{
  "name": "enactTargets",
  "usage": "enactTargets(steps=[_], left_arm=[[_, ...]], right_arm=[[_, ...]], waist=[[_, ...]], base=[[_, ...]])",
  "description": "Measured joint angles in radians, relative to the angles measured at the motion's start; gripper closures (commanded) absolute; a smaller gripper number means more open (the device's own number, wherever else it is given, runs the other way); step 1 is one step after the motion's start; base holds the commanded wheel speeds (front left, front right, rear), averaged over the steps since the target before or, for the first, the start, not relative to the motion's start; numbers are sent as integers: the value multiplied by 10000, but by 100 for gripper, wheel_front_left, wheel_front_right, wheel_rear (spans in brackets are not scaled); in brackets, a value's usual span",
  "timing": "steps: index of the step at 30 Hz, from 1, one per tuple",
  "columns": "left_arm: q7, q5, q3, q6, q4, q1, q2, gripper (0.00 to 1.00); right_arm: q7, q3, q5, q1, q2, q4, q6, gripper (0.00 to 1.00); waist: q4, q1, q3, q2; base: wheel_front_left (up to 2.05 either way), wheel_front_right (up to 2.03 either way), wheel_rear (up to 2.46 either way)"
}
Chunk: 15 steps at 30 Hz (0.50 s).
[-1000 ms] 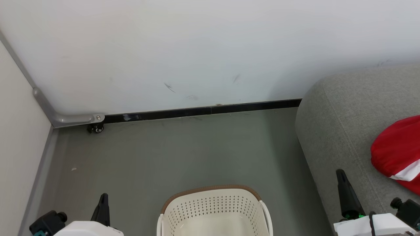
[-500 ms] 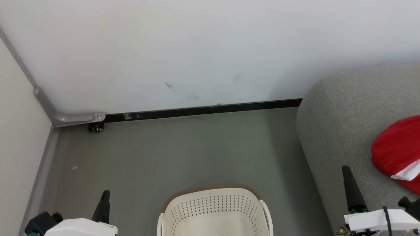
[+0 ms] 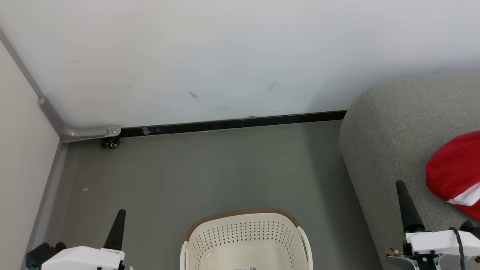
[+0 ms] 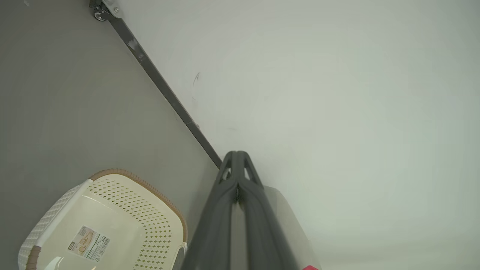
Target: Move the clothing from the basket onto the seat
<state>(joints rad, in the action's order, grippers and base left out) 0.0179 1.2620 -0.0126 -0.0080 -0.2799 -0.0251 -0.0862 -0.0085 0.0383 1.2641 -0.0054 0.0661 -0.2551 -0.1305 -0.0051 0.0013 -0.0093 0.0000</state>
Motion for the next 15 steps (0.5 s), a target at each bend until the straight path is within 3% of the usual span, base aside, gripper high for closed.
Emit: enactTargets(steps=[15], left_arm=[[539,2057,575,-639,8,-198,272,100]], right_arm=[[355,198,2343,-228,63,-33,0,100]], waist=[[31,-6,81,0]], base=[[0,0,0]])
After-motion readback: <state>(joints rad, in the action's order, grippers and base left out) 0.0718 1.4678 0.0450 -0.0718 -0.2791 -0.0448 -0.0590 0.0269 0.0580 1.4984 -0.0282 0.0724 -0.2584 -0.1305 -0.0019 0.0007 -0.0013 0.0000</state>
